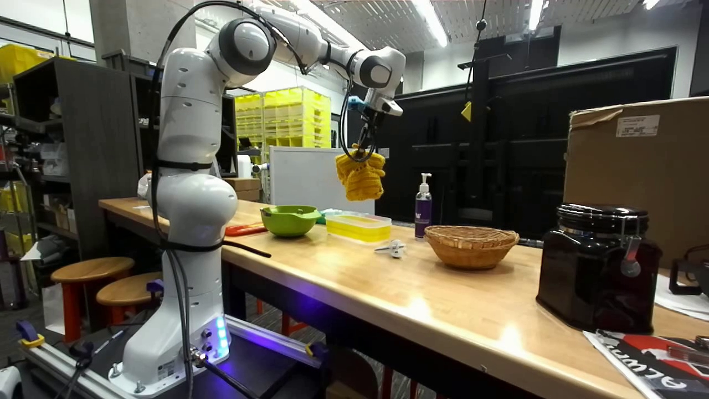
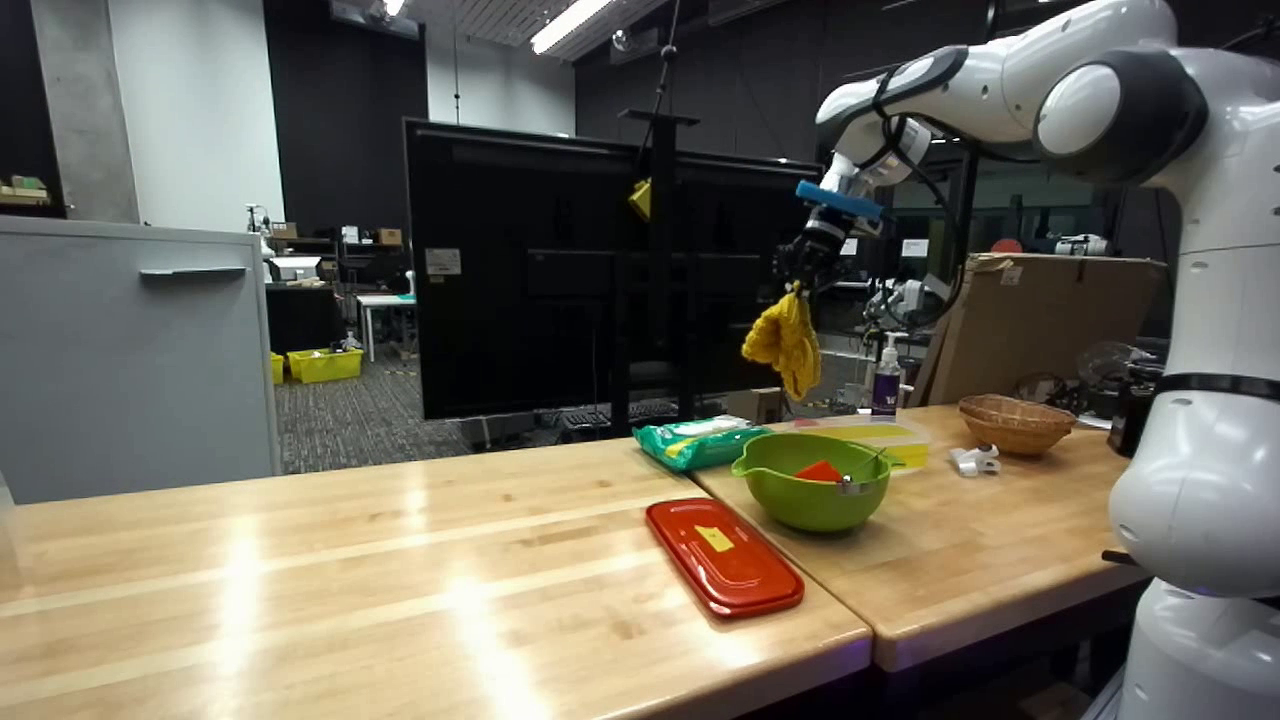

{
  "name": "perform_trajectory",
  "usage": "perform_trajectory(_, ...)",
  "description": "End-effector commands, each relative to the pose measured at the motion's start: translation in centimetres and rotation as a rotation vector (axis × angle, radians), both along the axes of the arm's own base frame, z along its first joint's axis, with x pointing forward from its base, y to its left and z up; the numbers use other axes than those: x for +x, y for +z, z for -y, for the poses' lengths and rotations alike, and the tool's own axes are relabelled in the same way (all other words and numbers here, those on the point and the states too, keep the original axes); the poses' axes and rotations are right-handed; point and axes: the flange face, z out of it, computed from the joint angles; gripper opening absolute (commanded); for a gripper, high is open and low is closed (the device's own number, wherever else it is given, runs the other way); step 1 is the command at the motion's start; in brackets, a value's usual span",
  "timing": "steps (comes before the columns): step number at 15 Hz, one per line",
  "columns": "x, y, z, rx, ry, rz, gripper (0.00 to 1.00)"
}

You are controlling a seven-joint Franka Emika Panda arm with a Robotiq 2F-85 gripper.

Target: Put the cloth in the bowl

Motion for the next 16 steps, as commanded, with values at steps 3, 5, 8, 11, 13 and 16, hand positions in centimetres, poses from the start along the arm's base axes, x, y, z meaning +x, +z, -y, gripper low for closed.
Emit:
perform_trajectory(3, -3.0, 0.3, -1.1, 0.008, -0.304, -0.036, 0.02)
perform_trajectory(5, -4.4, -0.3, -1.4, 0.014, -0.412, -0.061, 0.02)
perform_trajectory(8, -7.1, -1.3, -2.0, 0.029, -0.57, -0.105, 0.02)
perform_trajectory(11, -9.2, -2.3, -2.5, 0.041, -0.668, -0.132, 0.02)
perform_trajectory(13, -10.2, -3.0, -2.5, 0.057, -0.697, -0.135, 0.02)
perform_trajectory(16, -10.8, -3.9, -1.8, 0.068, -0.702, -0.131, 0.02)
